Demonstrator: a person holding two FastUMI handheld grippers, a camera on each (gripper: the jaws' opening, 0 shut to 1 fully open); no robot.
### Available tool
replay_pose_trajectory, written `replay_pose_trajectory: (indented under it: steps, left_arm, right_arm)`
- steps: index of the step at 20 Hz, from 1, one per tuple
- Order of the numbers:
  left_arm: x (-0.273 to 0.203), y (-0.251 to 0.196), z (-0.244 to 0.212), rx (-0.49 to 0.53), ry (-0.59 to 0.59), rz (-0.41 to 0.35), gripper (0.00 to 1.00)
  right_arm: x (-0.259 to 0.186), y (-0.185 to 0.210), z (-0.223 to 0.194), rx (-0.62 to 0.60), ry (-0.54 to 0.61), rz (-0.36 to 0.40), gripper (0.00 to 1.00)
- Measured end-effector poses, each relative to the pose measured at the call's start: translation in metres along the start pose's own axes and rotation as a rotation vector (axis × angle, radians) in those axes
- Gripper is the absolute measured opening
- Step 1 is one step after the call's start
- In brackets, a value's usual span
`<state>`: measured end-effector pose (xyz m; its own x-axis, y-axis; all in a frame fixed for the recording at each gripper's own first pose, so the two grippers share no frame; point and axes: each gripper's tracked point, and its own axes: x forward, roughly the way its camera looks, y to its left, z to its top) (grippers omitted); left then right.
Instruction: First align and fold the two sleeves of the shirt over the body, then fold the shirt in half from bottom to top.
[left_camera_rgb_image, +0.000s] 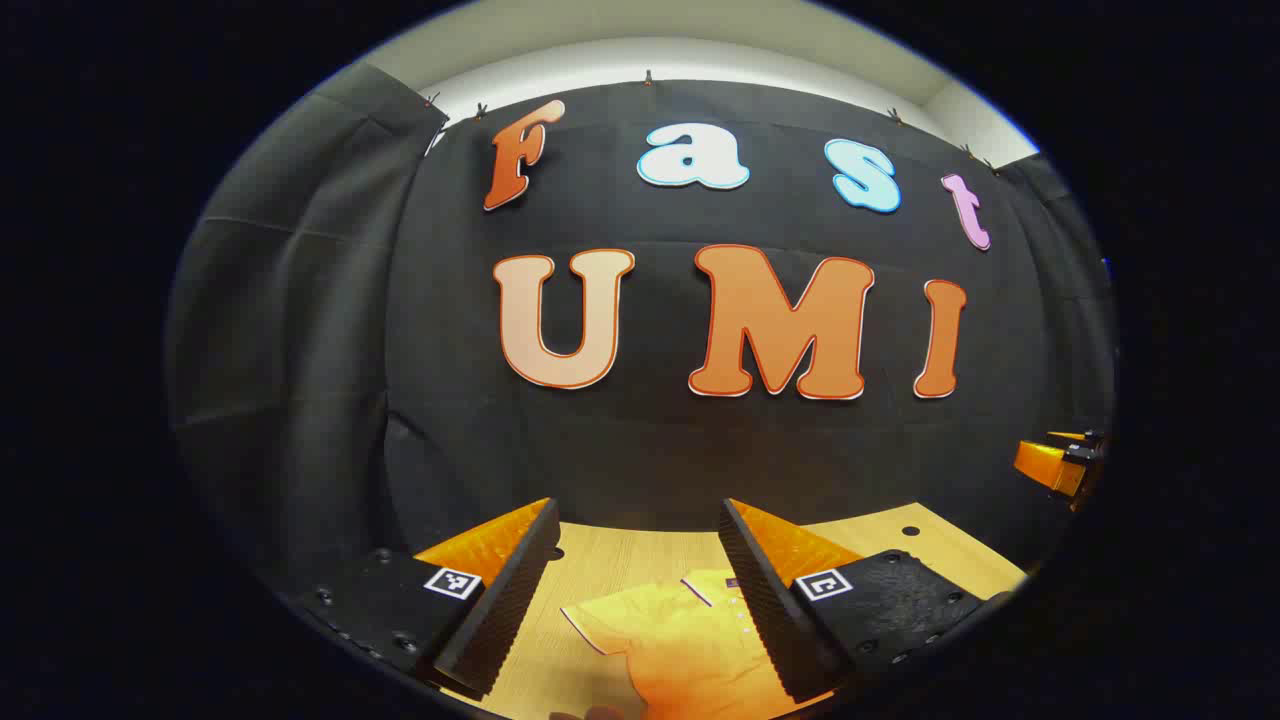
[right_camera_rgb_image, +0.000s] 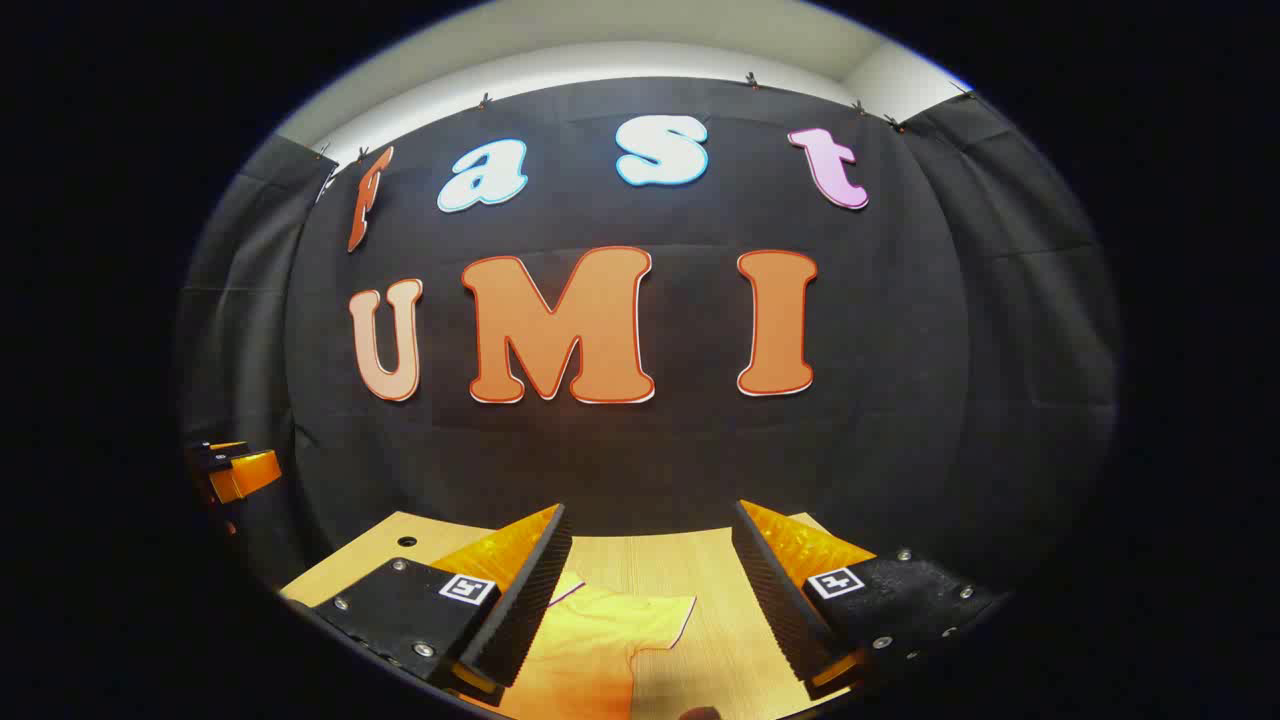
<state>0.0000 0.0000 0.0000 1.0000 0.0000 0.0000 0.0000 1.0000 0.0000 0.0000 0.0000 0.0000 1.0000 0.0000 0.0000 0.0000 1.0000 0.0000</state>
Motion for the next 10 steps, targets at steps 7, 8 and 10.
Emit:
replay_pose_trajectory:
  steps: [7,8,10]
  left_arm:
    - [0.012,-0.005,0.001,0.019,0.004,0.051,0.98]
    - [0.013,-0.005,0.001,0.019,0.007,0.044,0.98]
    - [0.019,-0.007,0.001,0.034,0.007,0.03,0.98]
  right_arm:
    - [0.033,-0.007,-0.016,-0.044,0.052,0.031,0.98]
    - [0.035,-0.01,-0.018,-0.046,0.054,0.021,0.98]
    - [0.038,-0.008,-0.021,-0.023,0.063,0.013,0.98]
